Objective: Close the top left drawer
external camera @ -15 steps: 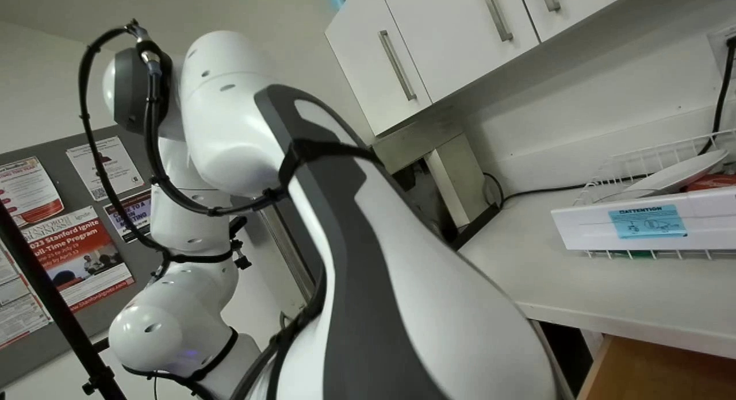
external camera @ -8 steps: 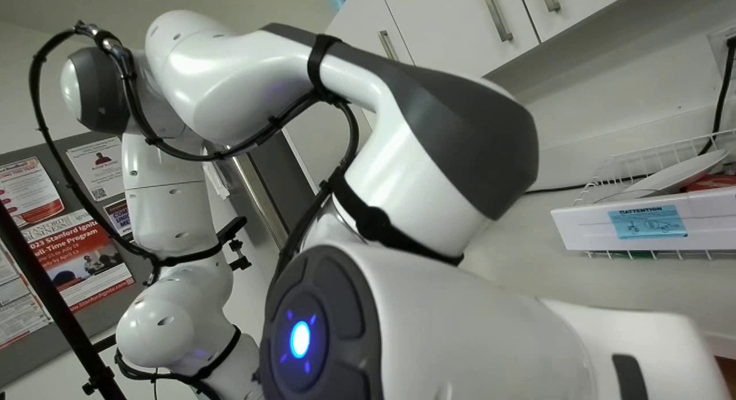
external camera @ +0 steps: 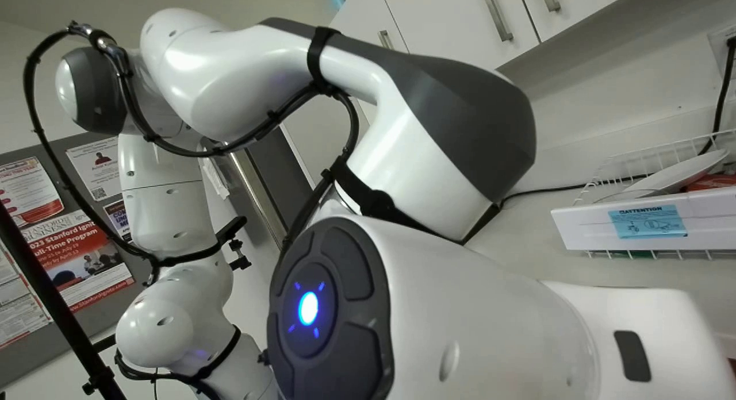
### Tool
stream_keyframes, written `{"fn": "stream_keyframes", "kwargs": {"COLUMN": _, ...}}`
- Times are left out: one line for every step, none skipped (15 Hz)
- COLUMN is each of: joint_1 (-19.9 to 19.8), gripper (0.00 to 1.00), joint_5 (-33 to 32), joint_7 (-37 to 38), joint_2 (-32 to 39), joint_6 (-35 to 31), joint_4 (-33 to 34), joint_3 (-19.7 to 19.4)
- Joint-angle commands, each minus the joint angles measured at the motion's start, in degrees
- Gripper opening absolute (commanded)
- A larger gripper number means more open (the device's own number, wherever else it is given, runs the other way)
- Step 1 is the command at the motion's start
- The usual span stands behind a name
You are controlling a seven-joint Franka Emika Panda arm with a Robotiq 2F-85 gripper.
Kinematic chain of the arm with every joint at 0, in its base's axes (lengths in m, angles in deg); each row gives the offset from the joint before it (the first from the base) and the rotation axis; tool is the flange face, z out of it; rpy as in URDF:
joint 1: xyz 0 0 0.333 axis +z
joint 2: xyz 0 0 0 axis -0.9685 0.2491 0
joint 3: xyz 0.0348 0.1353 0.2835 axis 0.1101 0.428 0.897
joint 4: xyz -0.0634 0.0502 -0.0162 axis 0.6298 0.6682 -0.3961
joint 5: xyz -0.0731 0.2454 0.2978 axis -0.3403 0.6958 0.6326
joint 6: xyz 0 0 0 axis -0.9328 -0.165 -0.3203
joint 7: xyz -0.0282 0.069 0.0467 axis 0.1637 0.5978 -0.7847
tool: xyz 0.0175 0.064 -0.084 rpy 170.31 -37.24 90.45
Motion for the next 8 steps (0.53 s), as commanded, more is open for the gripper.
{"fn": "stream_keyframes", "kwargs": {"joint_1": 0.32, "gripper": 1.0, "joint_5": -2.65, "joint_7": 2.52, "joint_2": -0.62, "joint_6": -13.6, "joint_4": 1.61, "joint_3": 5.06}}
{"fn": "stream_keyframes", "kwargs": {"joint_1": 0.51, "gripper": 1.0, "joint_5": -3.56, "joint_7": 3.46, "joint_2": -0.47, "joint_6": -17.87, "joint_4": 2.81, "joint_3": 6.78}}
{"fn": "stream_keyframes", "kwargs": {"joint_1": 0.7, "gripper": 1.0, "joint_5": -6.02, "joint_7": 5.53, "joint_2": -0.09, "joint_6": -21.63, "joint_4": 4.44, "joint_3": 8.6}}
{"fn": "stream_keyframes", "kwargs": {"joint_1": 0.48, "gripper": 1.0, "joint_5": -8.9, "joint_7": 6.94, "joint_2": 0.36, "joint_6": -24.74, "joint_4": 5.87, "joint_3": 10.44}}
{"fn": "stream_keyframes", "kwargs": {"joint_1": -0.23, "gripper": 1.0, "joint_5": -12.44, "joint_7": 8.94, "joint_2": 0.75, "joint_6": -26.02, "joint_4": 7.54, "joint_3": 12.39}}
{"fn": "stream_keyframes", "kwargs": {"joint_1": -1.19, "gripper": 1.0, "joint_5": -16.07, "joint_7": 11.08, "joint_2": 1.25, "joint_6": -25.96, "joint_4": 9.29, "joint_3": 14.49}}
{"fn": "stream_keyframes", "kwargs": {"joint_1": -2.09, "gripper": 1.0, "joint_5": -19.16, "joint_7": 13.01, "joint_2": 1.86, "joint_6": -26.49, "joint_4": 10.9, "joint_3": 16.52}}
{"fn": "stream_keyframes", "kwargs": {"joint_1": -3.37, "gripper": 1.0, "joint_5": -21.66, "joint_7": 14.54, "joint_2": 2.57, "joint_6": -25.67, "joint_4": 12.71, "joint_3": 18.69}}
